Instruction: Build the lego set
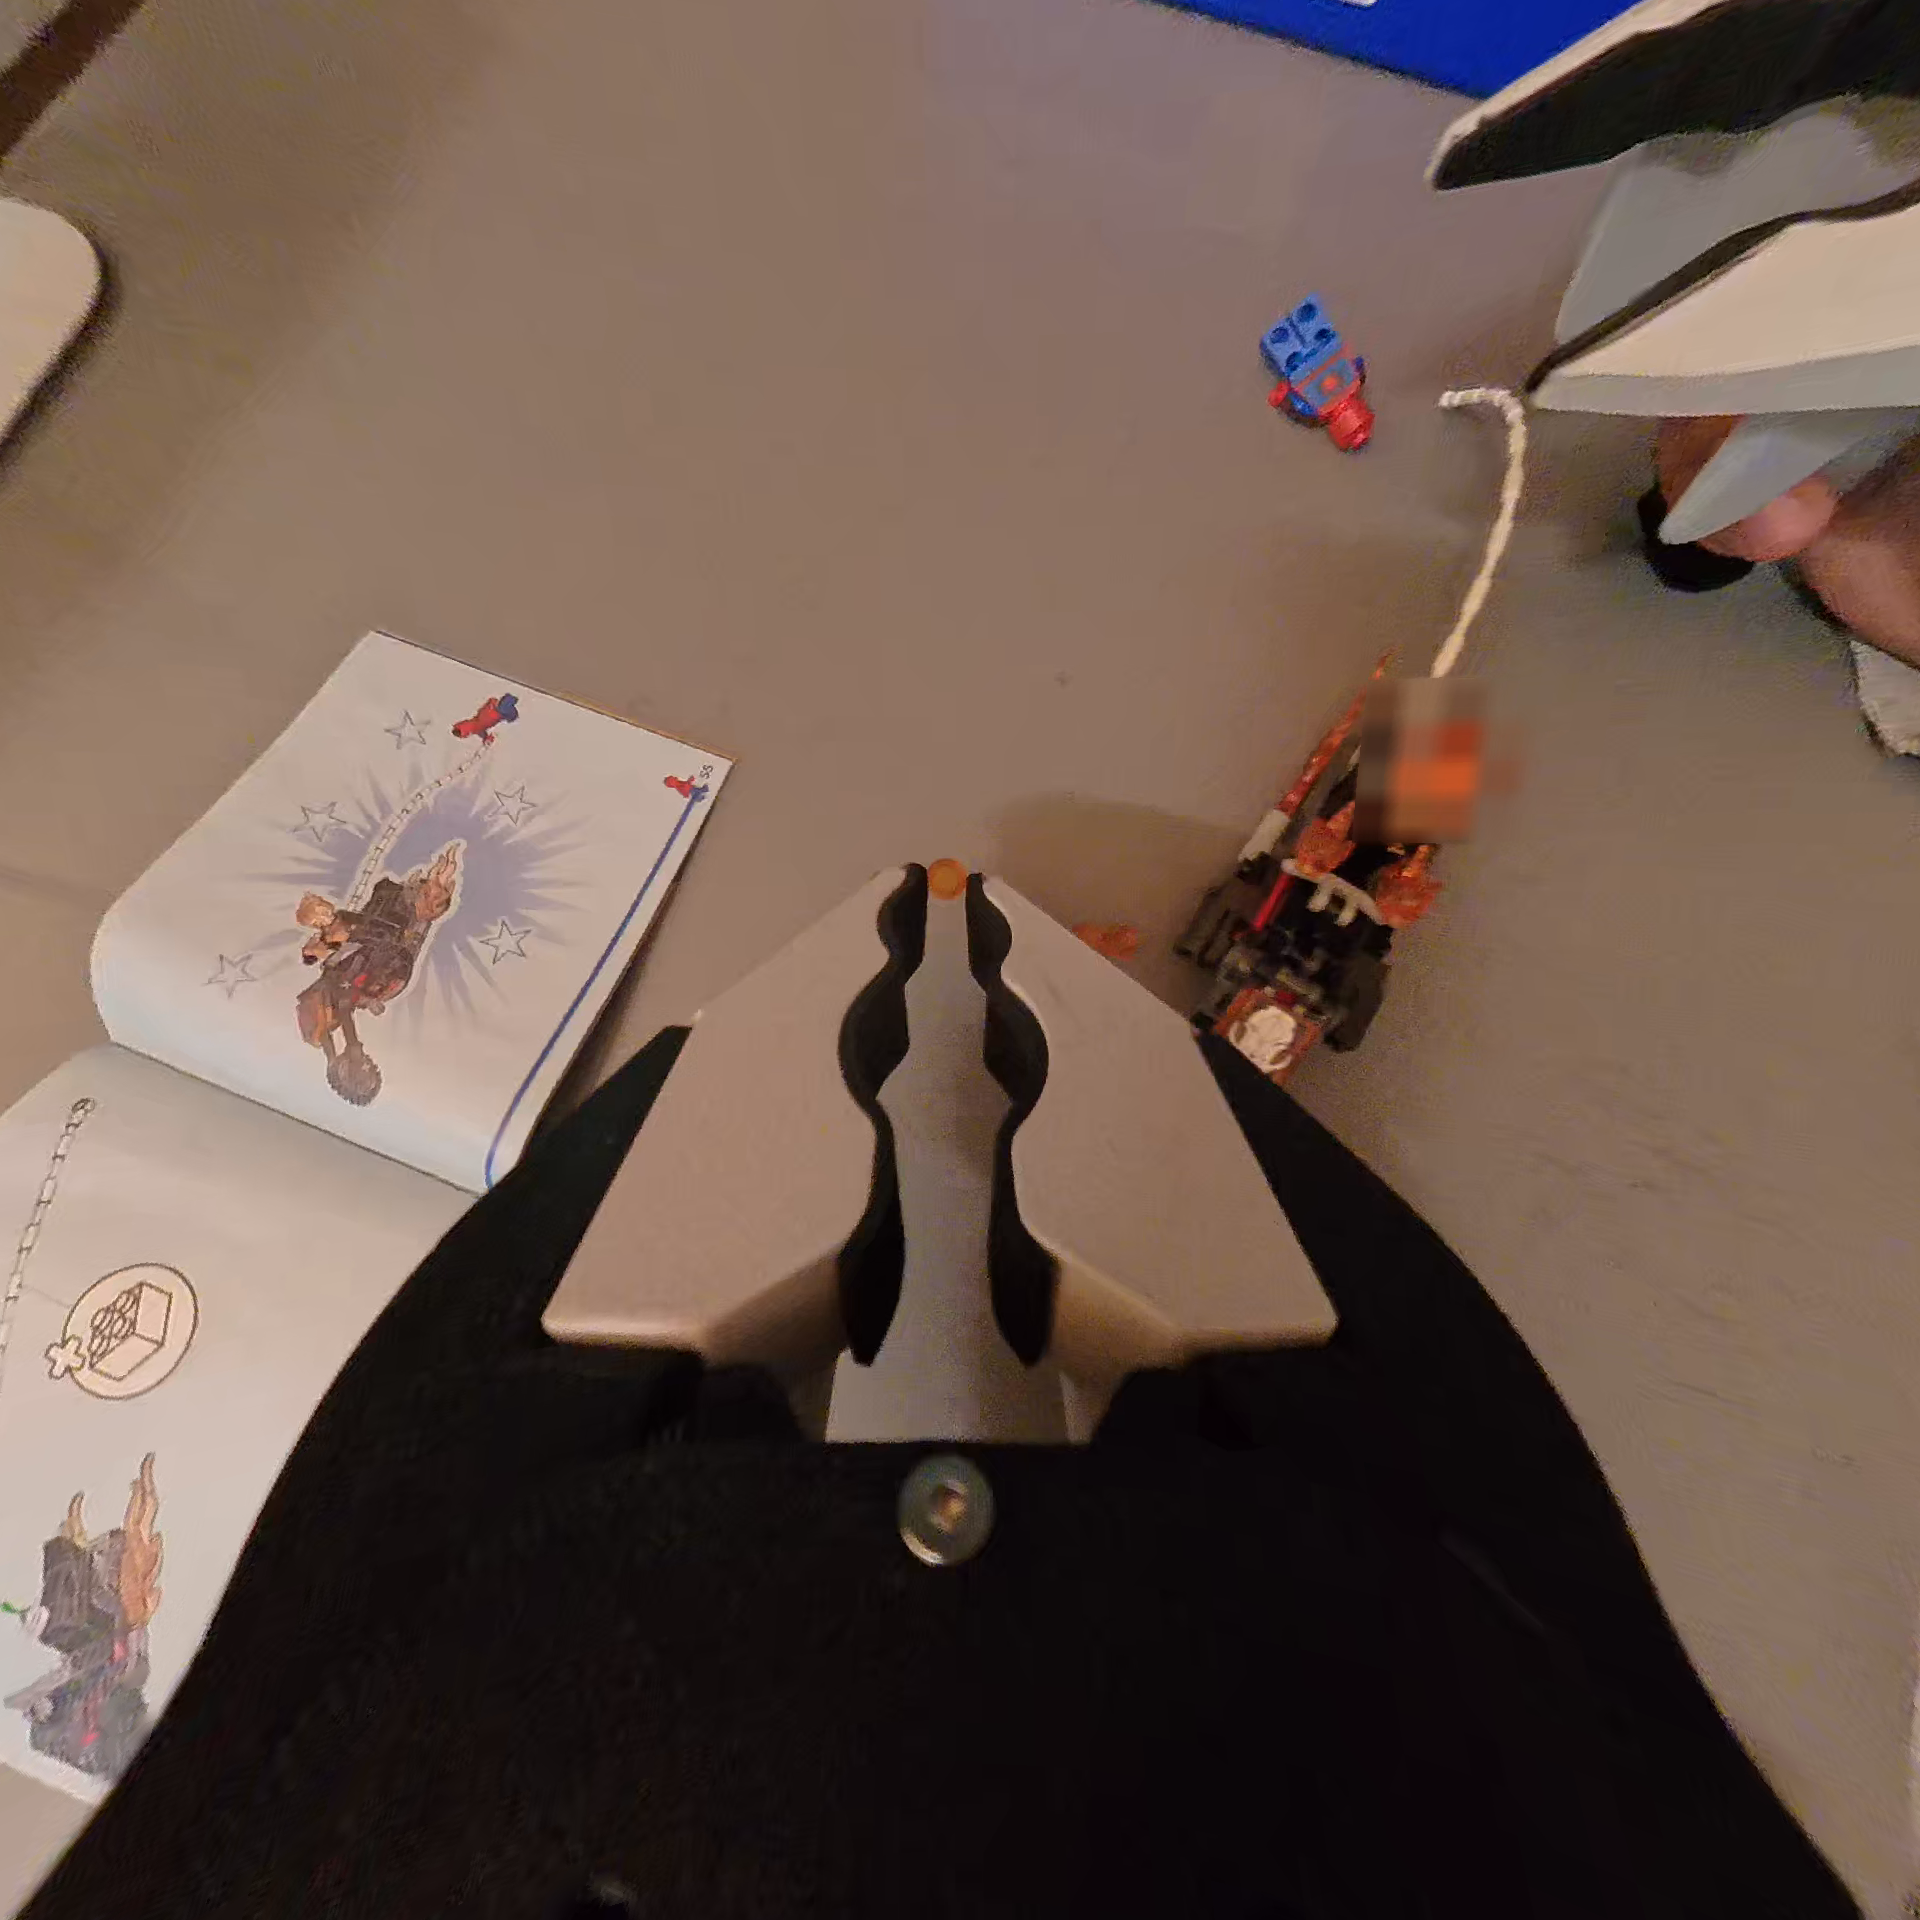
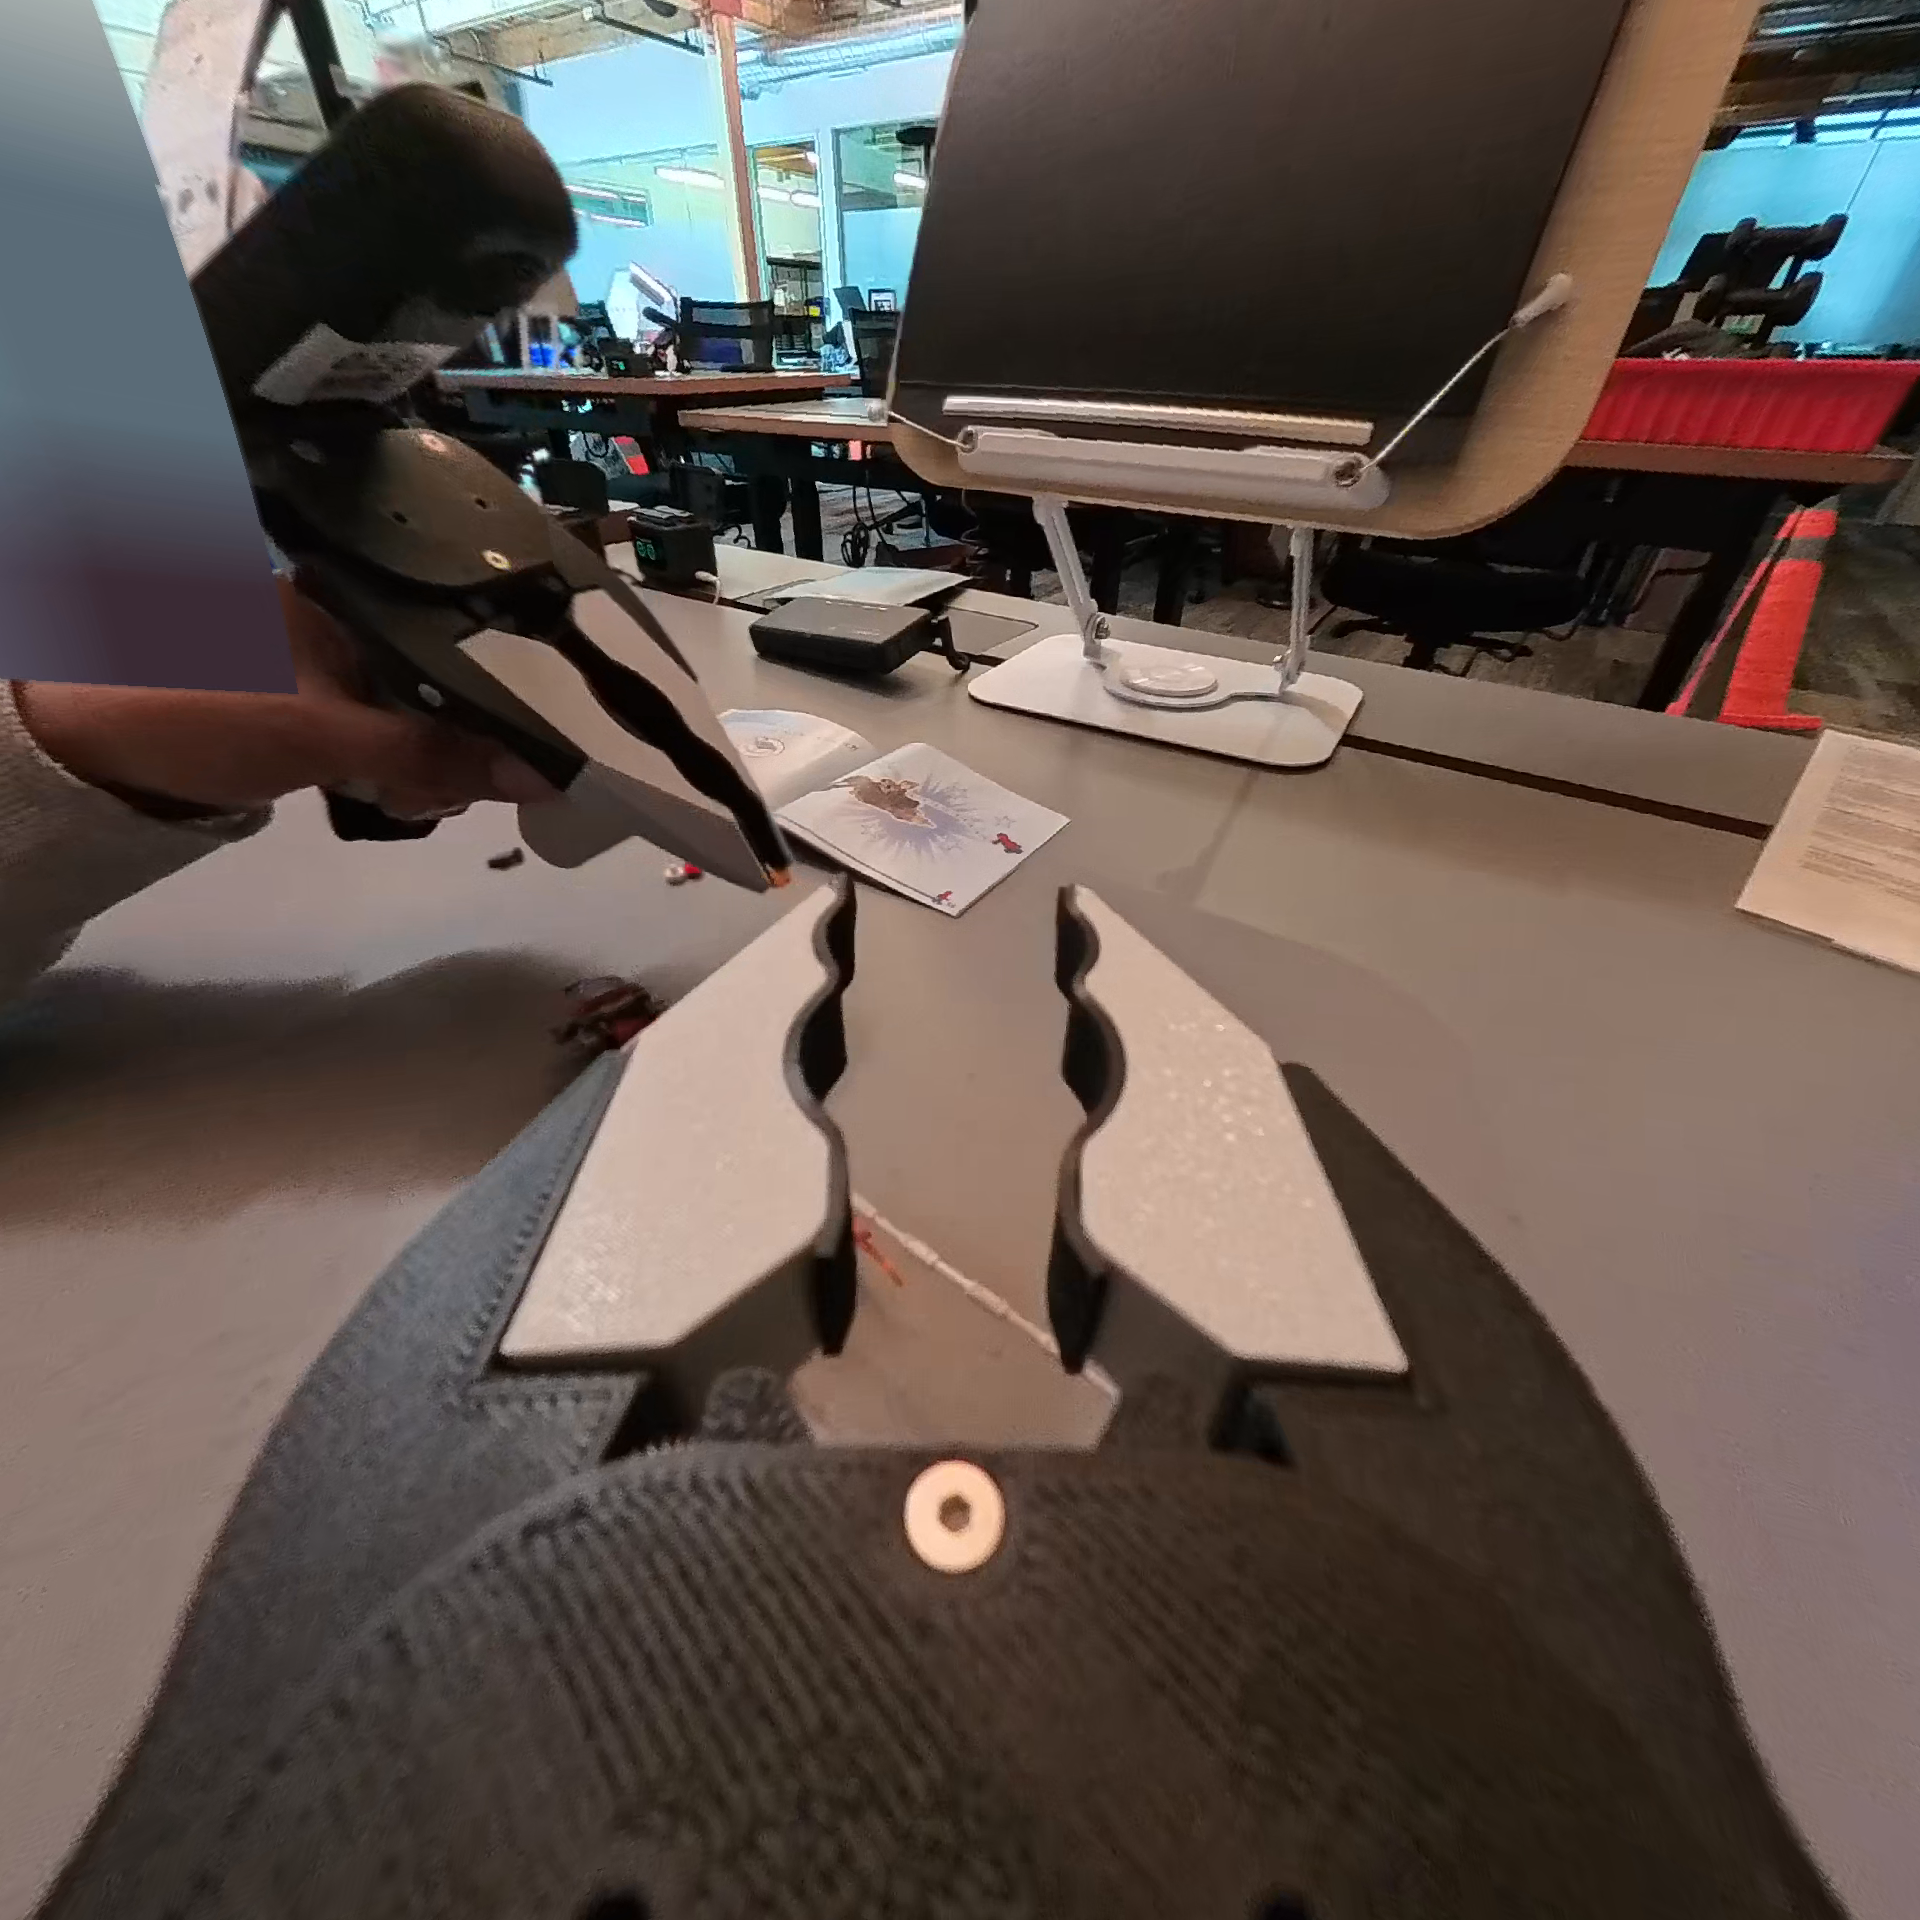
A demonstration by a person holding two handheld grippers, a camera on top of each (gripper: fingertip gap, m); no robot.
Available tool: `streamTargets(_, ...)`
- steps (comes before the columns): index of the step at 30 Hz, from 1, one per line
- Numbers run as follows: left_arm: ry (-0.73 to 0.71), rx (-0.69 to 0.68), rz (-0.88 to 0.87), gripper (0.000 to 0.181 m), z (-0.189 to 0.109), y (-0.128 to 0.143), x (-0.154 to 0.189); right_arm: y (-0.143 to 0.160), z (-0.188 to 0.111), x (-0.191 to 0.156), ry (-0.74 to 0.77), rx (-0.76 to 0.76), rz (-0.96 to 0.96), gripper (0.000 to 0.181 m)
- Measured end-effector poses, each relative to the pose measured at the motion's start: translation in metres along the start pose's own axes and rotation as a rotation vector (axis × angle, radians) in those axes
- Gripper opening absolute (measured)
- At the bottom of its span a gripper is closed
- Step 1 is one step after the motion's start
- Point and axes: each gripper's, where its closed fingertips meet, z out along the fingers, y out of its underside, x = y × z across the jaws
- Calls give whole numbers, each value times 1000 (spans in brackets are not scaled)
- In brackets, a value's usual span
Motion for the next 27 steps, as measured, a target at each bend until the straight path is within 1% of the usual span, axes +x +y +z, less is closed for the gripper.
streamTargets(3, -28, 73, 2, 6, -9, 2, 5, 0, -6, -10, 14, -13, -17, 40)
streamTargets(6, -7, 162, -57, 6, -18, 11, 12, 12, -9, -34, -11, -81, -40, 42)
streamTargets(9, 45, 314, -109, 5, -44, 3, 29, 10, -6, -44, 8, -121, -176, 46)
streamTargets(11, 72, 360, -101, 5, -55, 3, 42, 7, -4, -50, 4, -133, -234, 46)
streamTargets(13, 87, 318, -80, 5, -53, 14, 54, 8, -2, -69, -87, -148, -234, 46)
streamTargets(16, 130, 201, -69, 5, -41, 40, 76, 21, -3, -111, -308, -235, -220, 46)
streamTargets(18, 199, 120, -74, 5, -35, 57, 98, 31, -6, -129, -377, -283, -281, 44)
streamTargets(20, 219, 67, -58, 5, -31, 69, 111, 43, -9, -138, -404, -331, -371, 38)
streamTargets(21, 220, 51, -43, 5, -30, 72, 115, 50, -10, -142, -422, -353, -406, 35)
streamTargets(23, 259, 69, -31, 5, -32, 67, 122, 61, -12, -148, -462, -374, -458, 26)
streamTargets(25, 346, 114, -81, 5, -39, 59, 129, 66, -14, -151, -484, -349, -513, 22)
streamTargets(27, 445, 163, -155, 5, -46, 51, 134, 64, -15, -155, -495, -303, -581, 20)
